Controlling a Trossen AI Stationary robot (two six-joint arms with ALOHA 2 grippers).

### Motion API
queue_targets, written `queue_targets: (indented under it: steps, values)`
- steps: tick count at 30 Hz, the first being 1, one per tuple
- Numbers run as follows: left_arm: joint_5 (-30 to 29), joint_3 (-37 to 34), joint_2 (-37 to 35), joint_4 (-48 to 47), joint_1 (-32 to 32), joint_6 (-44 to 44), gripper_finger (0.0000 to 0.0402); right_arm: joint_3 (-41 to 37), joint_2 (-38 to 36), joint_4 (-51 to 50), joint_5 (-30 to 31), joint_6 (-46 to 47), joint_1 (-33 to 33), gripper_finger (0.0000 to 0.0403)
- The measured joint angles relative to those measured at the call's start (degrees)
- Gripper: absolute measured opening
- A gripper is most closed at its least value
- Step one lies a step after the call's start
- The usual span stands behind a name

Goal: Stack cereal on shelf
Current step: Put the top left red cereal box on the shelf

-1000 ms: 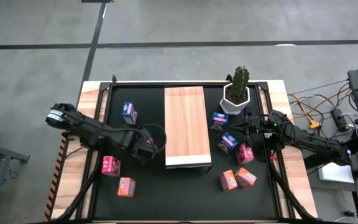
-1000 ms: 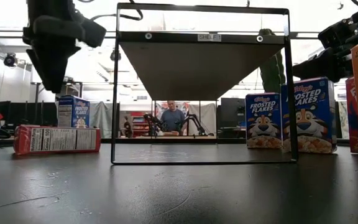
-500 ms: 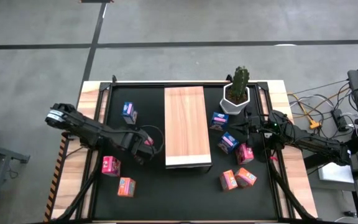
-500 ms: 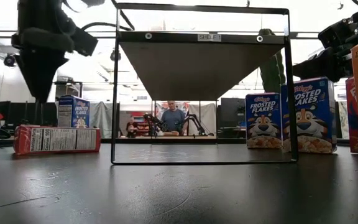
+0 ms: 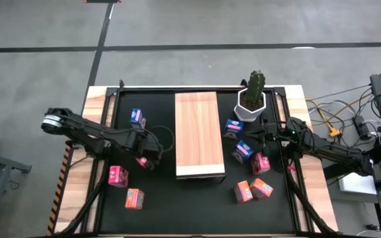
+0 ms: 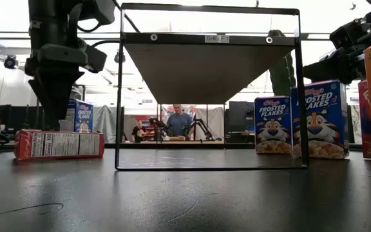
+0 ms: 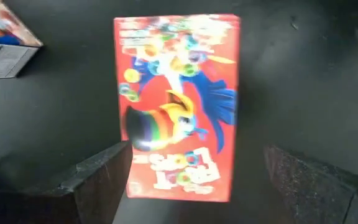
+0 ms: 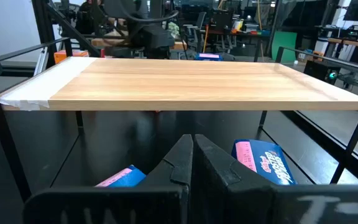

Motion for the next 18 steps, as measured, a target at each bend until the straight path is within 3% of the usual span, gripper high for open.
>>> queue_targets:
  steps: [10,18]
  values:
    - [0.0,-10.7,-13.8,9.7,1.7,-2.6,0.0345,0.0,0.0,0.9,0.0,-0.1,0.0,0.0009]
    - [-0.3,-12.2,-16.7,11.6,1.6,-1.1,0.0345,0.0,0.0,0.8,0.1,0.5,0.0,0.0009]
